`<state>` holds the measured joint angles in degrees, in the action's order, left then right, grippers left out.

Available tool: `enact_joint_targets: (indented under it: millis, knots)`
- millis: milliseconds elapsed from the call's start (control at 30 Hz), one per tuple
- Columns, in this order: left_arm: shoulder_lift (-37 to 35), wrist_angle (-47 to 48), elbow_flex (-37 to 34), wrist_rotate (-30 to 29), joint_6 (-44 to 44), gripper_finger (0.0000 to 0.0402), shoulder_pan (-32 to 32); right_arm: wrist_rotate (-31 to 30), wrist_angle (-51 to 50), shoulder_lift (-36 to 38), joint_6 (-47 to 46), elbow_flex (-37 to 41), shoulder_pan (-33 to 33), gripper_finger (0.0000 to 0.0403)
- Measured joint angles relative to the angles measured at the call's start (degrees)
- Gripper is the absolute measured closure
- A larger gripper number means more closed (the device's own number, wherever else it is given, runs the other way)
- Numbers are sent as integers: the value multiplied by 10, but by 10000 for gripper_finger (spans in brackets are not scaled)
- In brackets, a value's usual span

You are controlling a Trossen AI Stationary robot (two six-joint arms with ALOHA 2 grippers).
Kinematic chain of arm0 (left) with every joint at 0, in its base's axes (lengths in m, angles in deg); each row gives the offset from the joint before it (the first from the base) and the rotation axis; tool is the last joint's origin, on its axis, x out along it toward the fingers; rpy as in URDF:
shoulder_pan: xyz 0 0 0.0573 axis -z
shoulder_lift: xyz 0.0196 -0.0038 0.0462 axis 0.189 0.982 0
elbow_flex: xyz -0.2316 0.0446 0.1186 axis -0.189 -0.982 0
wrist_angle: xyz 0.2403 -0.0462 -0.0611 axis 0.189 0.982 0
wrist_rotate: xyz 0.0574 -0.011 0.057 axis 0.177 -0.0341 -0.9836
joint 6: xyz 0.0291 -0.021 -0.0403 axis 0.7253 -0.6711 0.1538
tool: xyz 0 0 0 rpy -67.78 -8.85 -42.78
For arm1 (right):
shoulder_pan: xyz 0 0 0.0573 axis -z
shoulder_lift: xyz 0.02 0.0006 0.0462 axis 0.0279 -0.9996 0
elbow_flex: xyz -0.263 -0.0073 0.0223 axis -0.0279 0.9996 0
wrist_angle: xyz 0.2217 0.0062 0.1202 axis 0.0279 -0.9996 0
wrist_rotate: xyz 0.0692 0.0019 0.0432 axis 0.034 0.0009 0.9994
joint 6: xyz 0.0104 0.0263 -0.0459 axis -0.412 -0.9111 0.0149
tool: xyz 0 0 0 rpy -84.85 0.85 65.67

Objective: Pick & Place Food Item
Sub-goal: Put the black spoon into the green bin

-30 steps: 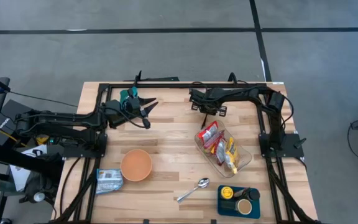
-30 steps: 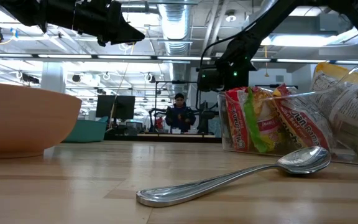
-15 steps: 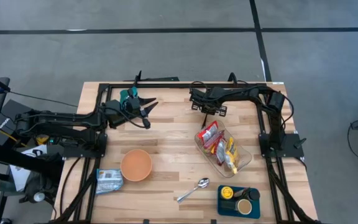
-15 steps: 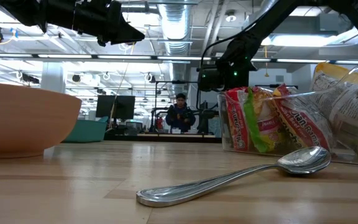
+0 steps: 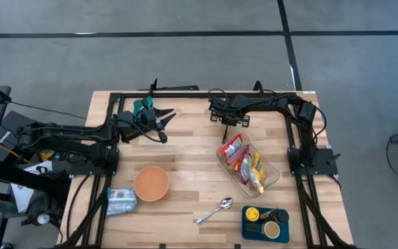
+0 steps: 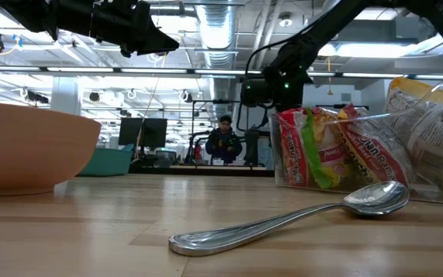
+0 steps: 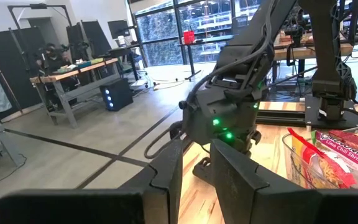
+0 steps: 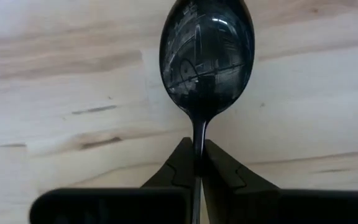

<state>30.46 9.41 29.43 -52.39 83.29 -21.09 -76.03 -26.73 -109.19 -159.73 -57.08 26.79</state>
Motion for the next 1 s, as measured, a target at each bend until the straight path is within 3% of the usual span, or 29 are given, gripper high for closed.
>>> enact_joint_targets:
  millis: [833,1000]
  knots:
    - [0,0,0,0,0,325,0,-5,-42,0,100,-36,0,398]
    - [0,0,0,0,0,325,0,-2,-39,0,159,-36,-1,398]
